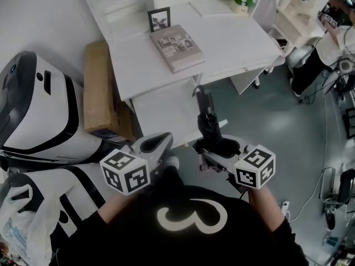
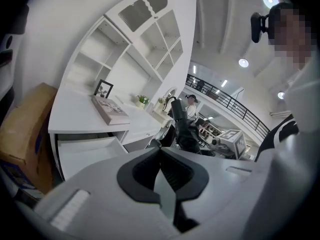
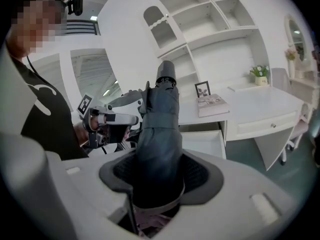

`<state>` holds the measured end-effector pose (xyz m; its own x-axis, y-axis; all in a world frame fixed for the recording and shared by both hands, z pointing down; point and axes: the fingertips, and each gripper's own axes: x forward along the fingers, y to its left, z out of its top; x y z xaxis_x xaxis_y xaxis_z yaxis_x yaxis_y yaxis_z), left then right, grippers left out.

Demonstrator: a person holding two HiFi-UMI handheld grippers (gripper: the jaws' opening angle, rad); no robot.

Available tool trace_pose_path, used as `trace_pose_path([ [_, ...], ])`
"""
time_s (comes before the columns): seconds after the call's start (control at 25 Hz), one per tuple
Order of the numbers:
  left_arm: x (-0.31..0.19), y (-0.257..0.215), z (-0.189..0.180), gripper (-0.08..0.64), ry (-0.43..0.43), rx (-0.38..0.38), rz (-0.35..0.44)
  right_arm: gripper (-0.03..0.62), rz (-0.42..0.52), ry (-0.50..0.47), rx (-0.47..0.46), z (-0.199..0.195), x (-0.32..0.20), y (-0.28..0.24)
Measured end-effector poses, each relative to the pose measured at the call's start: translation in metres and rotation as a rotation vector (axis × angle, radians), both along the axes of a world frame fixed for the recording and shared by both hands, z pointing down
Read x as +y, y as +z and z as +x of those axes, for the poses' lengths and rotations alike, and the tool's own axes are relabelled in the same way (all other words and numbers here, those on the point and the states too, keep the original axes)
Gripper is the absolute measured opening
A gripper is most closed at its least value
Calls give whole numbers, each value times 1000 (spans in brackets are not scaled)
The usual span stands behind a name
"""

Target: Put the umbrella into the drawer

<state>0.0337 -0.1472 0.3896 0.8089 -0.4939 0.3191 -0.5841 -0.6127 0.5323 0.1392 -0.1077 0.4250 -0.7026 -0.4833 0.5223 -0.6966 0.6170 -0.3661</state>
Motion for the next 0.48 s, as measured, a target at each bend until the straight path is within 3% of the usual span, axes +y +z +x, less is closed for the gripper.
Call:
trace_pose_path([
  [0.48,-97,25,-40,8,-32,-15,-69,227,-23,-117,132,-40,-106,27],
])
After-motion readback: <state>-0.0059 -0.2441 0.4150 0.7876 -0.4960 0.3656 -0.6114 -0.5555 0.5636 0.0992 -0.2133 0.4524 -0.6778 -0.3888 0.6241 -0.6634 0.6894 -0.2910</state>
